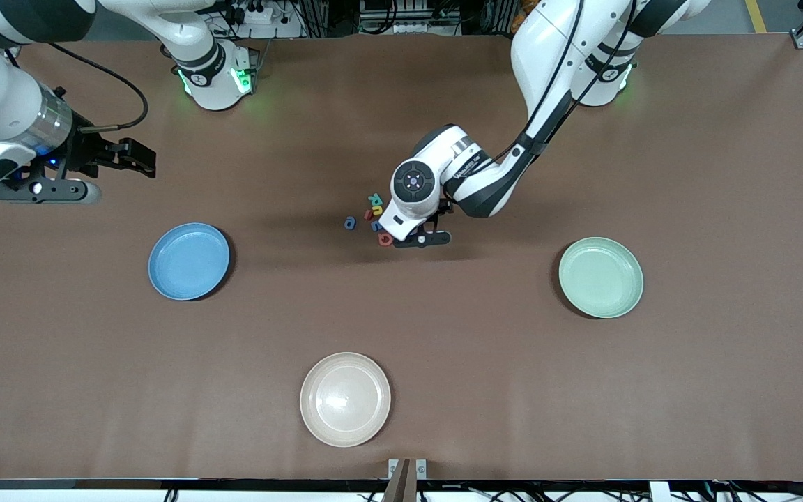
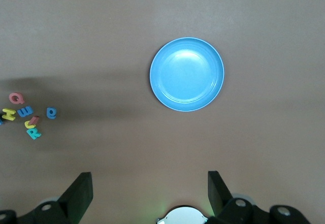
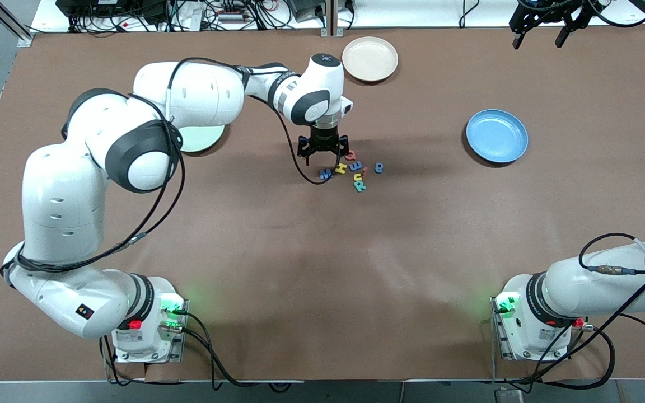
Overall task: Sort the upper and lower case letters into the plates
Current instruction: 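Lower the left gripper and grasp the blue M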
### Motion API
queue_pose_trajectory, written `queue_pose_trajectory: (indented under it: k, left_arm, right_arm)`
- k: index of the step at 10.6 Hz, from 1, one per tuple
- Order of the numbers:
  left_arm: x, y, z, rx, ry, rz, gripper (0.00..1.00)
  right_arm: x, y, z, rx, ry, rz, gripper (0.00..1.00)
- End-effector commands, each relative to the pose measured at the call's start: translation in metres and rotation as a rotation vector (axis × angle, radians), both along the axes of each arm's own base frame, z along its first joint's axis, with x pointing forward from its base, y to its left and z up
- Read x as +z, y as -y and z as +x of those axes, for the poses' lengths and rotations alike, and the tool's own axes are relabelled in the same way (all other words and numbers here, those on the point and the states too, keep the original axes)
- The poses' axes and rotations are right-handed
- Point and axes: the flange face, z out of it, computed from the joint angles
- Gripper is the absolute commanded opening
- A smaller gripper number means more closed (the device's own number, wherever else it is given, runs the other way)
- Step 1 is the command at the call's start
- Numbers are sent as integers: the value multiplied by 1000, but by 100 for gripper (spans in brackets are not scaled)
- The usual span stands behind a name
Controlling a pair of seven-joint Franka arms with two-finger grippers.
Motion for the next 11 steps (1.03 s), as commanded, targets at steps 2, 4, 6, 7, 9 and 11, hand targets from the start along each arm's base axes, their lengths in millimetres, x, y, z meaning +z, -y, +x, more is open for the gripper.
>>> queue_pose_trajectory:
  k: [2,4,6,7,9,11]
  left_arm:
    - [-17,-2,-13,2,31,12,100]
    - [-22,-6,-15,3,31,16,100]
    - [-27,-8,-18,-20,52,41,100]
    - [-27,-7,-20,-4,58,52,100]
    - [-24,-5,-18,2,67,42,100]
    - [-23,-4,-16,12,76,29,100]
  right_arm:
    - [3,-2,0,-1,-5,14,100]
    - [3,-2,0,0,-5,14,100]
    - [3,-1,0,0,-5,15,100]
    - [3,-1,0,0,-5,15,100]
    - [3,-1,0,-1,-5,14,100]
    - [2,-3,1,-3,-7,15,100]
